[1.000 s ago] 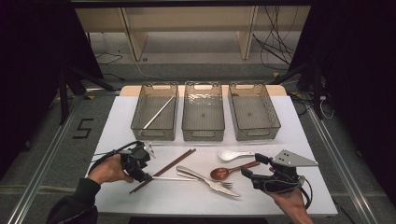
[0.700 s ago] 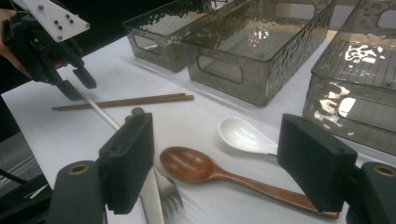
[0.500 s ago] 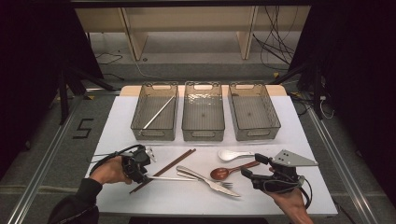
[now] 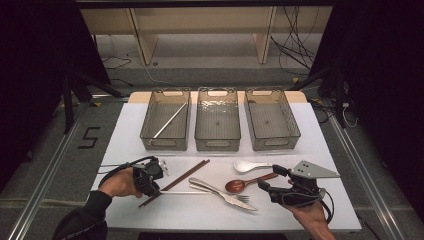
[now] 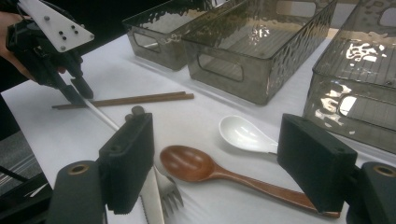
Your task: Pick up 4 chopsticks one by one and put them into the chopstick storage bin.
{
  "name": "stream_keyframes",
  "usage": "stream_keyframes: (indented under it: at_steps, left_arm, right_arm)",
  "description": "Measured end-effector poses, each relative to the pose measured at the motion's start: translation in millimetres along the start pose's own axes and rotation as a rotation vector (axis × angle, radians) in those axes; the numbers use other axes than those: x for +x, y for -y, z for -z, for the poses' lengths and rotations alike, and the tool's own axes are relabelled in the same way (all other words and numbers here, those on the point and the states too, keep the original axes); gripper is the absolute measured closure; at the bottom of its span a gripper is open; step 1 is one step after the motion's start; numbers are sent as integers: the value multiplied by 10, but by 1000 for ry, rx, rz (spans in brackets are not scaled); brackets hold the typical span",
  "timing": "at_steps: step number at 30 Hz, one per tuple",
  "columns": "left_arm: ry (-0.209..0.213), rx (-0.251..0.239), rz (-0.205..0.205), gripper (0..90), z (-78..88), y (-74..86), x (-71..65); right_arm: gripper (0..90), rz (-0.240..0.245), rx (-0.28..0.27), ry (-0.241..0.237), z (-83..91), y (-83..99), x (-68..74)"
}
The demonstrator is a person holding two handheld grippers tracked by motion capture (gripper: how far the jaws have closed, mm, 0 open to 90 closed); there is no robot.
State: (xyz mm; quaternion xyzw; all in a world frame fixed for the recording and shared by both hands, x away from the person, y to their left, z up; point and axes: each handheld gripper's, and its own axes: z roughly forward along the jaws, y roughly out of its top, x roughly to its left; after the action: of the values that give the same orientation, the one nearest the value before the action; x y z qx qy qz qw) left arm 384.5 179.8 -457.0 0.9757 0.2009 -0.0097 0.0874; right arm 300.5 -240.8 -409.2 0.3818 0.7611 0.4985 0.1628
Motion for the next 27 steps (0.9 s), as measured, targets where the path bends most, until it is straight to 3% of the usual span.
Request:
stream_keyframes:
  at_steps: [15,23,27]
  left_arm:
    - [10,32,-133,791,14,23,-121]
    - [-3,27,-181,811,15,51,-189]
    - [0,14,-182,815,13,64,-208]
  right_arm:
    - [282,-2,2,-2,1,1,-2]
    - [282,-3,7,-2,-7,1,1]
    - [282,-3,7,-1,-7,2,1]
